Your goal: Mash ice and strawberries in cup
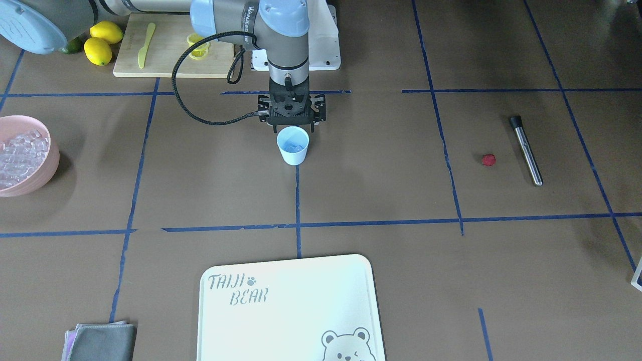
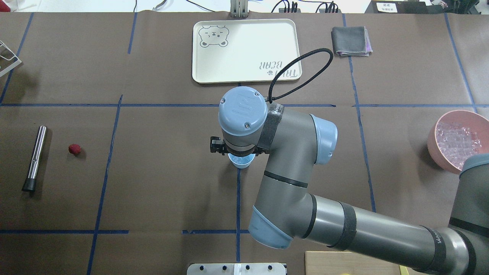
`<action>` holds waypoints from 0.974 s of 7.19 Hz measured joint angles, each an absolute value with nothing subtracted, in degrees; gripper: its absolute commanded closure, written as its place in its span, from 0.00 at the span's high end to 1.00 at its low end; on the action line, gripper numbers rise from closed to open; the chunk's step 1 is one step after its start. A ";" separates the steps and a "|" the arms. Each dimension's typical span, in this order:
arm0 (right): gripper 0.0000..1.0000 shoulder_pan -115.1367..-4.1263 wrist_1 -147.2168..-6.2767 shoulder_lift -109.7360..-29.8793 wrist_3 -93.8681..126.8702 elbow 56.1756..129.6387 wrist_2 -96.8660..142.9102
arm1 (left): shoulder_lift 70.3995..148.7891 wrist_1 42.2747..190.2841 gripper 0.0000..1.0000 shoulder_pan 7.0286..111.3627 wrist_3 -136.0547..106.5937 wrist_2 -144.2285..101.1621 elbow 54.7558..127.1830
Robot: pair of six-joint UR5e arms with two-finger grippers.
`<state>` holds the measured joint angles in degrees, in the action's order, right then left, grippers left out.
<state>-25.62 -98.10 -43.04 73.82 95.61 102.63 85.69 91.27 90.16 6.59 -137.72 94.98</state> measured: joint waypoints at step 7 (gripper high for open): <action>0.99 -50.25 -104.57 -57.06 40.70 105.96 118.25 | 87.14 94.77 1.00 89.95 6.22 -137.32 95.47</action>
